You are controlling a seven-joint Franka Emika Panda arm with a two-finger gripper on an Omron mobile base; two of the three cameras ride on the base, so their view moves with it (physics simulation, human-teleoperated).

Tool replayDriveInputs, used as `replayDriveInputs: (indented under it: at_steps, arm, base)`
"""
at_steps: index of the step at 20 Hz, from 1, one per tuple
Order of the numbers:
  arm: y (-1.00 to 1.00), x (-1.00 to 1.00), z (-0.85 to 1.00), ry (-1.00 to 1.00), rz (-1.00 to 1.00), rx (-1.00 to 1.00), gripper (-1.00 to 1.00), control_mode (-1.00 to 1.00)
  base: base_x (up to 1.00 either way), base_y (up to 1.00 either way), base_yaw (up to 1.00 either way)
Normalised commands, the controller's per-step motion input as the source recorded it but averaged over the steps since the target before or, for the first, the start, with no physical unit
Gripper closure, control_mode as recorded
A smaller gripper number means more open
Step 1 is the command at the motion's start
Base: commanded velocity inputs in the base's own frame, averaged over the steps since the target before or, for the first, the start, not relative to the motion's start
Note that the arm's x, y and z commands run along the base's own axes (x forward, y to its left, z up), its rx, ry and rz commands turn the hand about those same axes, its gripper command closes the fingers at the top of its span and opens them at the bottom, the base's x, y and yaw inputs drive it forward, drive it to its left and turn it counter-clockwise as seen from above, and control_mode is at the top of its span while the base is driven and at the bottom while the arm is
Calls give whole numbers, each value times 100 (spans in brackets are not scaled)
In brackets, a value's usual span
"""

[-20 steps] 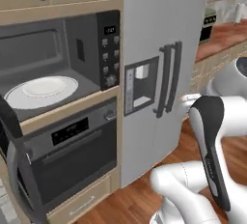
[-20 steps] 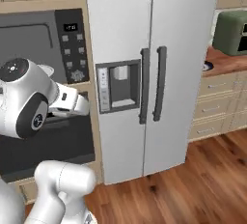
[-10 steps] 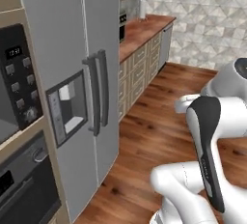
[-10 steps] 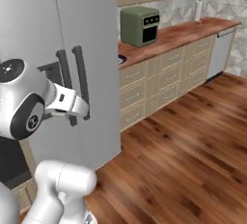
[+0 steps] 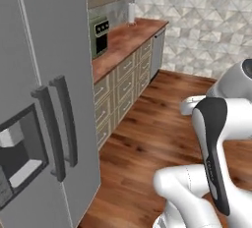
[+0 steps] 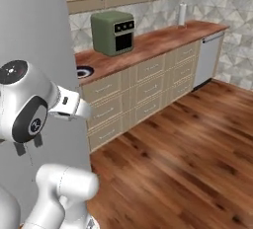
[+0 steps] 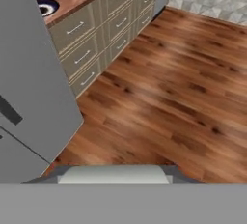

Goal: Pick the marshmallow from the microwave and place it on plate located on the counter.

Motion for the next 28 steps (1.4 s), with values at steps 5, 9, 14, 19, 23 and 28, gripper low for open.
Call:
replayDriveInputs:
  at_steps: [5,9,14,19,23,28]
  arm:
    - [0,0,0,0,0,0,100,100]
    - [0,0,0,0,0,0,100,100]
    - [0,0,0,0,0,0,100,100]
    - [0,0,0,0,0,0,100,100]
    - [0,0,0,0,0,0,100,100]
    - [0,0,0,0,0,0,100,100]
  base:
    - [100,-56,3]
    - [100,-55,13]
    - [100,-40,34]
    - [100,-19,59]
    - [100,-27,64]
    - [90,-46,61]
